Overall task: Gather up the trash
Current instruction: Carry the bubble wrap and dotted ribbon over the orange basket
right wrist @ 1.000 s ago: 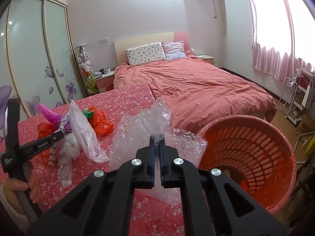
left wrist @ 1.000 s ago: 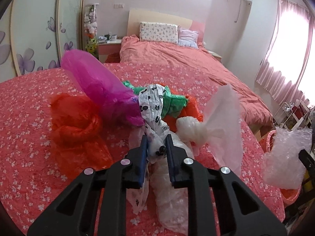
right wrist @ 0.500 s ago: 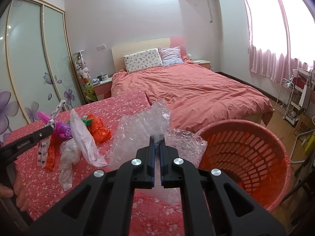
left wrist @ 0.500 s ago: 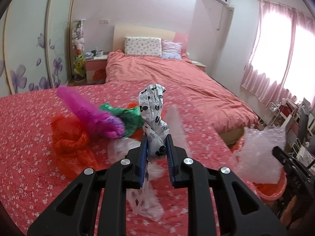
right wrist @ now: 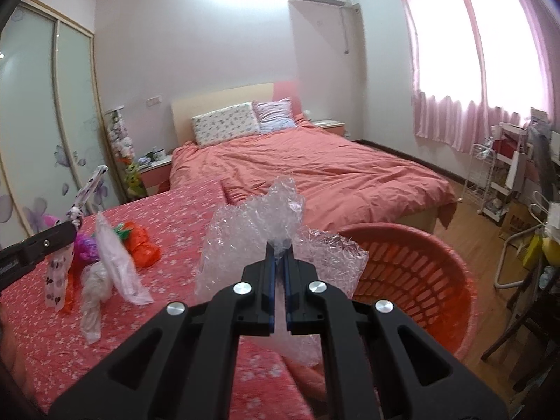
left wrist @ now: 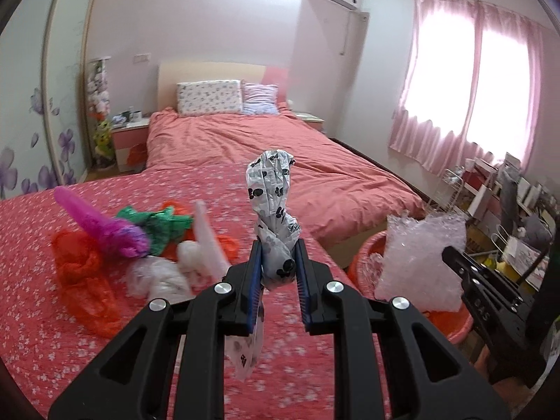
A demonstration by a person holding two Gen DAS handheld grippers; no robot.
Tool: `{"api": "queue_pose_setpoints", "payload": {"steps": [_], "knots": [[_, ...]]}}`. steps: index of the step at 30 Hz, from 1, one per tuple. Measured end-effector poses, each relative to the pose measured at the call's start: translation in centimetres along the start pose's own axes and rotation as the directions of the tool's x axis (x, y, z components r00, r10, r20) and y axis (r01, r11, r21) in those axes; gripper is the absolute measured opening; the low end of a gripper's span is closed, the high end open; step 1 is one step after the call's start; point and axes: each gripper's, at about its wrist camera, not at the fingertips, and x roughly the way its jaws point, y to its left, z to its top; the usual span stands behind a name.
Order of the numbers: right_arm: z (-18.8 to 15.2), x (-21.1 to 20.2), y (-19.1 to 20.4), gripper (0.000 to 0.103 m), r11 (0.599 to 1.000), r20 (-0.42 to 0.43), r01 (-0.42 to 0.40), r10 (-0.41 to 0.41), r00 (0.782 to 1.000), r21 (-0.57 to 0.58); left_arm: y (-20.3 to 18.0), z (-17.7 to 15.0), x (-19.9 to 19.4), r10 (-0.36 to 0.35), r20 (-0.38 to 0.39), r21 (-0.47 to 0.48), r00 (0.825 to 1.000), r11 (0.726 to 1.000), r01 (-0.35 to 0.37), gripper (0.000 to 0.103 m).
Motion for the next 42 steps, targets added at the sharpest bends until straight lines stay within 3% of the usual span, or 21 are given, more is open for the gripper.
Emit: {"api": "queue_pose_setpoints", "payload": {"steps": [17, 31, 42], "knots": [[-1.7, 2.0, -6.8, 0.006, 0.986, -0.035, 0.161, -0.16, 0.987, 0.035, -7.5, -1.6, 5.3, -0.162, -0.092, 0.064, 0.982, 0.984, 0.168, 0.019], [-3.4, 4.5, -10.8, 0.006, 0.977, -0.094, 0.206, -0.201, 0.975, 0.056, -11.9, -3.5, 9.0, -0.202, -0.192, 0.093, 0.96, 0.97, 0.223, 0.019], [-3.4, 5.1, -13.2, 0.006, 0.971, -0.101, 0.222, -0.213, 0.972, 0.093, -13.6, -4.3, 10.5, -0.262, -0.253, 0.096, 0.931, 0.951, 0.294, 0.019]]}}
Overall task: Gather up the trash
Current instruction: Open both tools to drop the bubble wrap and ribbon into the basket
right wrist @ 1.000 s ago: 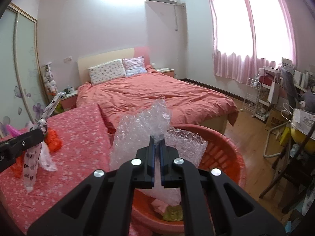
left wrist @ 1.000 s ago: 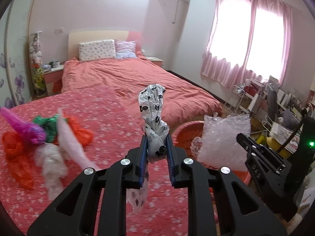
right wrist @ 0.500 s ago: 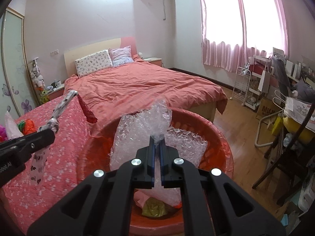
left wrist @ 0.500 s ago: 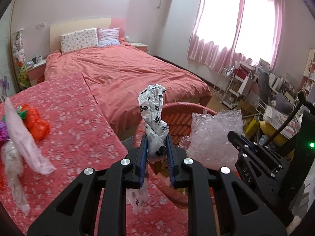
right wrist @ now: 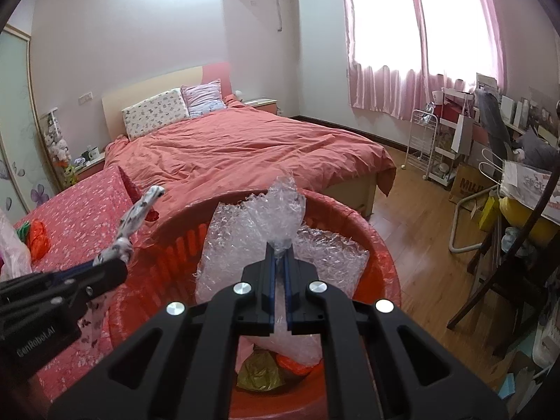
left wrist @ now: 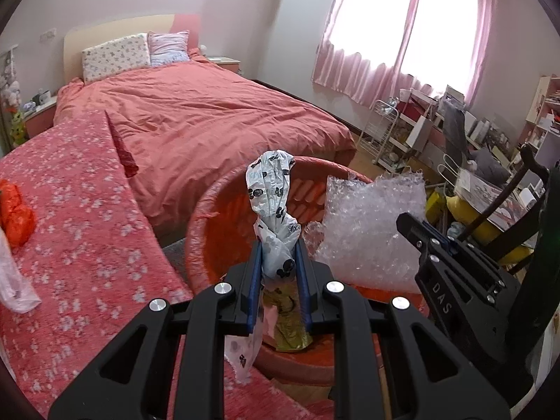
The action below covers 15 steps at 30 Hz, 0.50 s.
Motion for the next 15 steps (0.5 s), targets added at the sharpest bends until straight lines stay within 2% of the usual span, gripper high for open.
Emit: {"api": "queue_pose_setpoints", "payload": {"steps": [12, 14, 15], "knots": [[0.1, 1.0, -0.9, 0.01, 0.999, -0.031, -0.011, 0.013, 0.999, 0.041, -0.4, -0.1, 1.4, -0.022, -0.043, -0.001, 0.999, 1.0, 0.022, 0.02], [0.1, 1.1, -1.1, 0.014, 0.999, -0.035, -0.015, 0.016, 0.999, 0.049, -0.3, -0.2, 1.5, -0.02, -0.05, -0.007, 0.999, 1.0, 0.019, 0.025], [0.2, 1.1, -1.3, 0.021, 0.998, -0.035, -0.015, 0.017, 0.999, 0.055, -0.2, -0.2, 1.6, -0.017, -0.051, -0.009, 0.999, 1.0, 0.017, 0.027]]}}
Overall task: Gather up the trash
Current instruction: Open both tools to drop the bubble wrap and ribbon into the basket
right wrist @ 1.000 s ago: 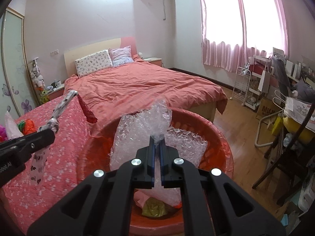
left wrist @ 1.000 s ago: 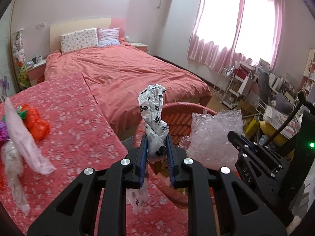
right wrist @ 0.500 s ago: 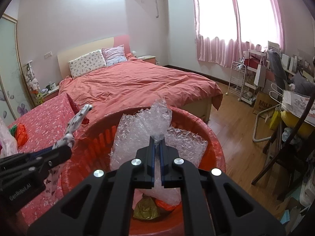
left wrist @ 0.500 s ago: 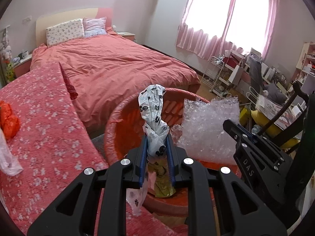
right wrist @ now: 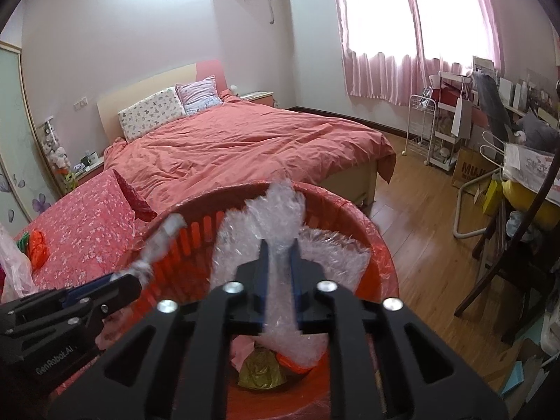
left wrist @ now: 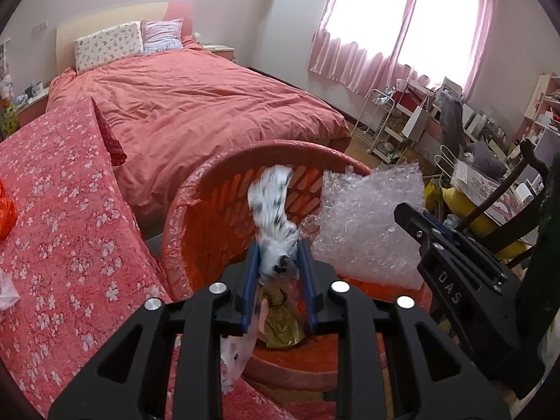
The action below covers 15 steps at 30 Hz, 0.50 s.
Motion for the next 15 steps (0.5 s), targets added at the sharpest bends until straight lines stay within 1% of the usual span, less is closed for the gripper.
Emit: {"api": "queue_pose_setpoints", "payload": {"steps": [1, 4, 7, 11, 14, 15], "knots": [[0.0, 0.0, -0.1, 0.026, 1.0, 0.002, 0.0, 0.0, 1.0, 0.003, 0.1, 0.0, 0.0, 0.002, -0.001, -0.003, 1.0, 1.0, -0.002, 0.03], [0.1, -0.1, -0.1, 0.031, 1.0, 0.007, 0.005, -0.005, 1.0, 0.005, 0.4, 0.0, 0.0, 0.009, -0.003, -0.011, 1.0, 1.0, -0.009, 0.034], [0.1, -0.2, -0.1, 0.035, 1.0, 0.009, 0.008, -0.008, 1.0, 0.003, 0.9, -0.1, -0.2, 0.02, -0.004, -0.022, 1.0, 1.0, -0.02, 0.035], [0.0, -0.5, 0.4, 0.037, 1.0, 0.014, 0.015, -0.015, 1.0, -0.015, 1.9, -0.3, -0.9, 0.045, 0.003, -0.04, 0.999, 0.998, -0.044, 0.041], [0.2, -0.9, 1.0, 0.039, 0.999, 0.017, 0.01, -0.009, 1.0, -0.031, 2.8, -0.5, -2.0, 0.067, 0.015, -0.045, 0.998, 0.997, -0.066, 0.042], [0.2, -1.2, 1.4, 0.04, 0.999, 0.02, 0.005, -0.004, 1.0, -0.038, 3.3, -0.6, -2.6, 0.085, 0.024, -0.046, 0.996, 0.995, -0.084, 0.042]]}}
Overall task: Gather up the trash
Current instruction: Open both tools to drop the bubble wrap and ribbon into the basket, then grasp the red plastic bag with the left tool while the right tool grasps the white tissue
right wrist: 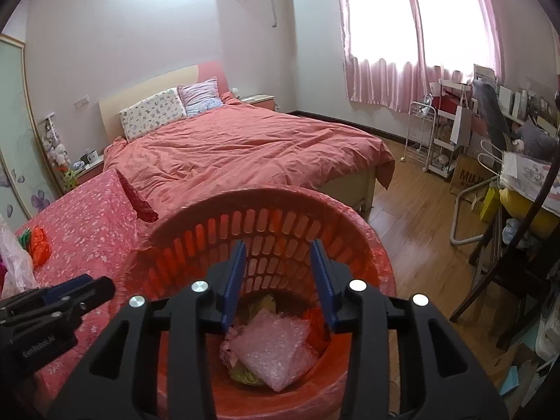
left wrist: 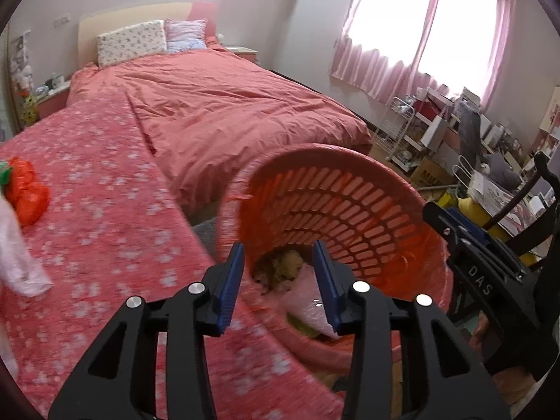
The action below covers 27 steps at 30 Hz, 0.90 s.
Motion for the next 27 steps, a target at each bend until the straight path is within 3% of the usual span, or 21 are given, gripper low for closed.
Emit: {"api": "queue_pose_setpoints", "payload": {"steps": [5, 12, 21, 27], "knots": [[0.4, -1.2, 3.2, 0.041, 0.998, 0.01, -0.05, 0.051, 0.999, -0.047, 2.7, -0.4, -2.9, 0.08, 0.047, -0.018, 0.996, 0.997, -0.079, 0.046], [0.4, -2.7, 11.5, 0.041, 0.969, -0.013, -0.199, 0.199, 0.98, -0.148, 9.5, -1.6, -9.0, 0.223, 0.117, -0.113, 0.968, 0.971, -0.21, 0.046], [-0.9, -4.2, 24.6, 0.041, 0.878, -0.101, -0.403, 0.39, 0.915, -0.257, 19.5, -4.8, -15.7, 0.439, 0.138, -0.272, 0.888, 0.879, -0.393, 0.05], [-1.5, -4.2, 29.9, 0.041, 0.841, -0.146, -0.46, 0.436, 0.888, -0.285, 24.2, -6.5, -17.5, 0.511, 0.105, -0.355, 0.853, 0.821, -0.448, 0.05]]}}
